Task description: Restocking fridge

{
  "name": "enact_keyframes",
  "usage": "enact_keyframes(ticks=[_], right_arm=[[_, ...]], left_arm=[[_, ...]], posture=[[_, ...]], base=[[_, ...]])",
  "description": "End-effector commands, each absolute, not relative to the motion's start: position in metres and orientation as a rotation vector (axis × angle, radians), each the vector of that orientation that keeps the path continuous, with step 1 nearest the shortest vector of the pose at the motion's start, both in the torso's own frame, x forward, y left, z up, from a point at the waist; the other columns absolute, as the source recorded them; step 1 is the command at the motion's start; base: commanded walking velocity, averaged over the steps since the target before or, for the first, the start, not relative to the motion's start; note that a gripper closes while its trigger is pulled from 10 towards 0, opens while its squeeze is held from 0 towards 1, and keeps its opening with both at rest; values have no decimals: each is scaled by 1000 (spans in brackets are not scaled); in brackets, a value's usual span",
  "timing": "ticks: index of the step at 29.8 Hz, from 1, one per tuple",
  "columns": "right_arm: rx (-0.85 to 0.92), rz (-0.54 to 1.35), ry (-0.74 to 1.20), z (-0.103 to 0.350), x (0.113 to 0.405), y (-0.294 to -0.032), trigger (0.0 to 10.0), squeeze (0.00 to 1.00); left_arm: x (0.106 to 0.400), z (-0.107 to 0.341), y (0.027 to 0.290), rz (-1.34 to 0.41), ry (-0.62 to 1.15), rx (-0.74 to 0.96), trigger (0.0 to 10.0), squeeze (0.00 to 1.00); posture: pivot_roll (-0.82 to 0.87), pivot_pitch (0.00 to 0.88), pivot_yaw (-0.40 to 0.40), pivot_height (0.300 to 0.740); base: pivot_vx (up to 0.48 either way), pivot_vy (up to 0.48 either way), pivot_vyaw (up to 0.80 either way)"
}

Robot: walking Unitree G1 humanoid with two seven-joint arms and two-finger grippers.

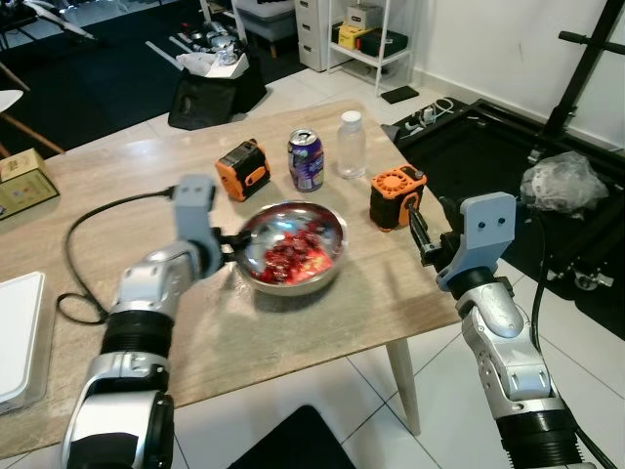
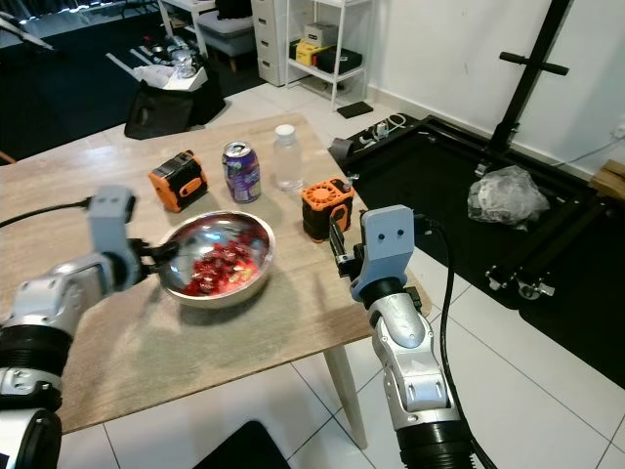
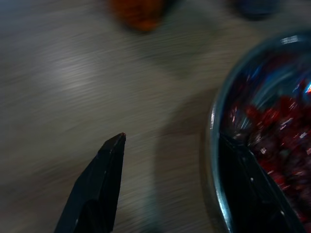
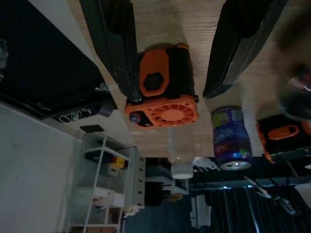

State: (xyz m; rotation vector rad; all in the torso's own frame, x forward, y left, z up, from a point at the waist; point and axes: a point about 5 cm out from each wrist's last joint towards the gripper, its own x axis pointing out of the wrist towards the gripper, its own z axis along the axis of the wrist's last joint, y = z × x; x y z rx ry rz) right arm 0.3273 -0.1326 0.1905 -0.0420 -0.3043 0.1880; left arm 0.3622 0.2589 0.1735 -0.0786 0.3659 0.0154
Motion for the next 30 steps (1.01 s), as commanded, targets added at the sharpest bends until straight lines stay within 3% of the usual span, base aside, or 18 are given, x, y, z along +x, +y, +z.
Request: enact_keyframes(ticks=[1, 4, 6, 8, 10, 14, 16, 25, 30], right_arm=[[-43, 194, -294, 188, 326, -131, 10000, 0], [-43, 194, -292, 187, 326, -131, 10000, 0], [-44, 192, -289, 186, 327, -132, 10000, 0], [-44, 192, -289, 186, 327, -132, 10000, 0], [-46, 192, -284, 184, 327, -133, 10000, 0], [-48, 192, -282, 184, 327, -133, 10000, 0], [-51, 191, -280, 183, 327, -134, 10000, 0], [-51, 189, -272, 181, 326, -134, 10000, 0], [-50, 191, -270, 180, 326, -133, 10000, 0]], left_arm=[[351, 165, 285, 142, 404, -72, 10000, 0], [343, 160, 304, 262, 417, -77, 10000, 0], [332, 158, 330, 440, 416, -97, 10000, 0], [332, 158, 330, 440, 416, -97, 10000, 0], [316, 156, 361, 676, 411, -152, 10000, 0], [308, 157, 374, 769, 406, -169, 10000, 0], [296, 164, 394, 917, 388, -131, 10000, 0], [281, 198, 423, 1073, 300, 150, 10000, 0], [284, 200, 422, 1062, 282, 191, 10000, 0]], posture=[[-45, 138, 67, 740], [-42, 139, 67, 740], [-40, 139, 67, 740], [-40, 139, 67, 740], [-37, 140, 62, 740], [-38, 140, 60, 740], [-38, 142, 60, 740], [-34, 146, 62, 740], [-30, 148, 60, 740]], base=[[0, 0, 0], [0, 0, 0], [0, 0, 0], [0, 0, 0], [0, 0, 0], [0, 0, 0], [0, 0, 0], [0, 0, 0], [0, 0, 0]])
